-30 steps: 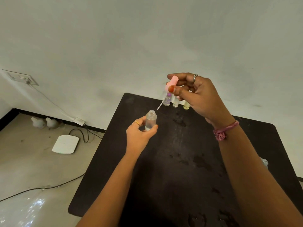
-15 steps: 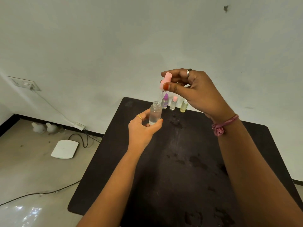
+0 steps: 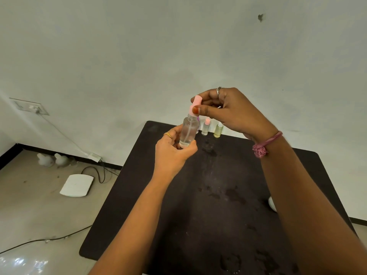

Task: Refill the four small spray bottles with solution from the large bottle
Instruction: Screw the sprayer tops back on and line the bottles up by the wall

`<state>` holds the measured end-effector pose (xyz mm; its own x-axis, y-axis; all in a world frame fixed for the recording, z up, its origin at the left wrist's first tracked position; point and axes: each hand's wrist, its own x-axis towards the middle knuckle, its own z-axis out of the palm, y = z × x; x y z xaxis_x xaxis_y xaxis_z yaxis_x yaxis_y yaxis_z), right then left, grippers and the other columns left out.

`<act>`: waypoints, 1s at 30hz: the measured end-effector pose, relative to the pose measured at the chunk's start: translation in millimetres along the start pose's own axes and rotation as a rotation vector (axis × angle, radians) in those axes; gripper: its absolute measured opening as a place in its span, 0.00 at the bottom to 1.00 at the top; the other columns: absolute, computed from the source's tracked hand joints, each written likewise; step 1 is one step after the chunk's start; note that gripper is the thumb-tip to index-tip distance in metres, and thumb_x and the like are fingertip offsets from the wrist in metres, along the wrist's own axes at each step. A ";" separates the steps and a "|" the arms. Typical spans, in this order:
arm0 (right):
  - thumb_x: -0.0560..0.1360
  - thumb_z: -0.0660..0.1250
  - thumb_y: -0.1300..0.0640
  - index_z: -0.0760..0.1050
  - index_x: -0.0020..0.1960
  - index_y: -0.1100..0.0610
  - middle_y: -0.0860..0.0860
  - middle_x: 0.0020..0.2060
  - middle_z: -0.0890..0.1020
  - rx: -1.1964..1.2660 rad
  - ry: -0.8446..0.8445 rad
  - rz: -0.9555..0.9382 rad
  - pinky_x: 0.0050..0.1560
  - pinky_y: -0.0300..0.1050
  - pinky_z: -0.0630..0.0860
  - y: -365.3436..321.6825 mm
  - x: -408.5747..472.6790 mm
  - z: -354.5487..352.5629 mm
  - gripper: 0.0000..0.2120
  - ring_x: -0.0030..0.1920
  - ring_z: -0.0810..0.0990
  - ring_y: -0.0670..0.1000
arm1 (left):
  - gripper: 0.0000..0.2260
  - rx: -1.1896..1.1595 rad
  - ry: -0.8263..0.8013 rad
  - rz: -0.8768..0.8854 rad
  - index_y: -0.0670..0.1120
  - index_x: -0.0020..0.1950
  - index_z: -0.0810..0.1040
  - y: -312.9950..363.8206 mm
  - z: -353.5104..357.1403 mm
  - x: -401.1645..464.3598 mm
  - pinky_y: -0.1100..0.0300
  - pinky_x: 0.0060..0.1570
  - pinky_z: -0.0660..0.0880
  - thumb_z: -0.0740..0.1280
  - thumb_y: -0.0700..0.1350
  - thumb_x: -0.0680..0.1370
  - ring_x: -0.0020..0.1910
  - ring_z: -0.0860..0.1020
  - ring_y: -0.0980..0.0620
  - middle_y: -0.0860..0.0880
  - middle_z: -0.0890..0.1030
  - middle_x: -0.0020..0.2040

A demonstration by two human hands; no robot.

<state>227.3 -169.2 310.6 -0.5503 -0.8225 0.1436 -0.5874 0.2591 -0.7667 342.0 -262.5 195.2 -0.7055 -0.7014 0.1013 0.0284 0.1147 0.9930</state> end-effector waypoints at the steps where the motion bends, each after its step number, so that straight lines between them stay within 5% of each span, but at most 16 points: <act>1: 0.72 0.71 0.52 0.79 0.57 0.54 0.47 0.48 0.84 -0.002 0.010 0.002 0.52 0.32 0.75 -0.5 -0.1 -1.0 0.15 0.49 0.81 0.41 | 0.21 0.005 -0.008 0.002 0.49 0.63 0.75 1.0 0.2 0.0 0.68 0.47 0.78 0.74 0.40 0.71 0.46 0.81 0.58 0.55 0.82 0.52; 9: 0.67 0.75 0.48 0.81 0.50 0.55 0.48 0.42 0.85 -0.048 0.048 0.008 0.54 0.46 0.79 -4.7 -3.1 -5.2 0.15 0.45 0.83 0.46 | 0.20 0.024 -0.048 0.023 0.52 0.61 0.75 8.8 3.8 -2.2 0.69 0.46 0.78 0.74 0.40 0.71 0.46 0.82 0.57 0.56 0.82 0.50; 17: 0.65 0.70 0.34 0.76 0.47 0.53 0.45 0.38 0.80 -0.223 0.148 0.057 0.33 0.30 0.70 -1.2 -5.5 -0.6 0.24 0.33 0.75 0.41 | 0.20 -0.017 -0.046 0.002 0.50 0.61 0.77 11.2 12.7 -4.6 0.63 0.51 0.79 0.74 0.40 0.71 0.48 0.82 0.56 0.54 0.83 0.51; 20: 0.67 0.67 0.36 0.73 0.61 0.49 0.41 0.52 0.79 -0.117 0.008 0.064 0.46 0.33 0.74 1.5 -10.9 -13.6 0.27 0.42 0.78 0.40 | 0.20 -0.029 -0.048 0.000 0.49 0.62 0.77 11.3 13.8 -7.0 0.66 0.48 0.79 0.74 0.40 0.71 0.47 0.82 0.55 0.54 0.83 0.50; 23: 0.72 0.71 0.52 0.71 0.68 0.51 0.44 0.58 0.80 0.056 -0.110 -0.040 0.57 0.39 0.75 9.6 -17.0 -17.1 0.25 0.54 0.80 0.42 | 0.20 -0.025 -0.048 0.004 0.50 0.61 0.77 12.0 14.2 -7.4 0.66 0.47 0.79 0.74 0.40 0.71 0.47 0.82 0.56 0.55 0.83 0.50; 25: 0.71 0.73 0.56 0.75 0.63 0.54 0.46 0.54 0.82 0.112 -0.093 -0.056 0.57 0.38 0.75 14.9 -18.0 -8.4 0.21 0.54 0.80 0.42 | 0.19 -0.030 -0.044 0.011 0.52 0.59 0.77 12.9 14.7 -7.1 0.68 0.46 0.78 0.74 0.40 0.71 0.45 0.82 0.57 0.57 0.82 0.48; 30: 0.62 0.78 0.44 0.77 0.44 0.52 0.47 0.41 0.82 0.041 0.202 0.049 0.43 0.42 0.78 18.6 -14.1 17.1 0.18 0.43 0.80 0.49 | 0.19 -0.027 -0.035 0.019 0.49 0.61 0.77 10.8 16.3 -9.2 0.70 0.45 0.77 0.74 0.40 0.72 0.46 0.82 0.59 0.58 0.83 0.49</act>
<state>234.3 -161.5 283.6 -0.6879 -0.6899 0.2253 -0.5346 0.2717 -0.8003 337.2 -243.3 204.0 -0.7292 -0.6740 0.1185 0.0608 0.1088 0.9922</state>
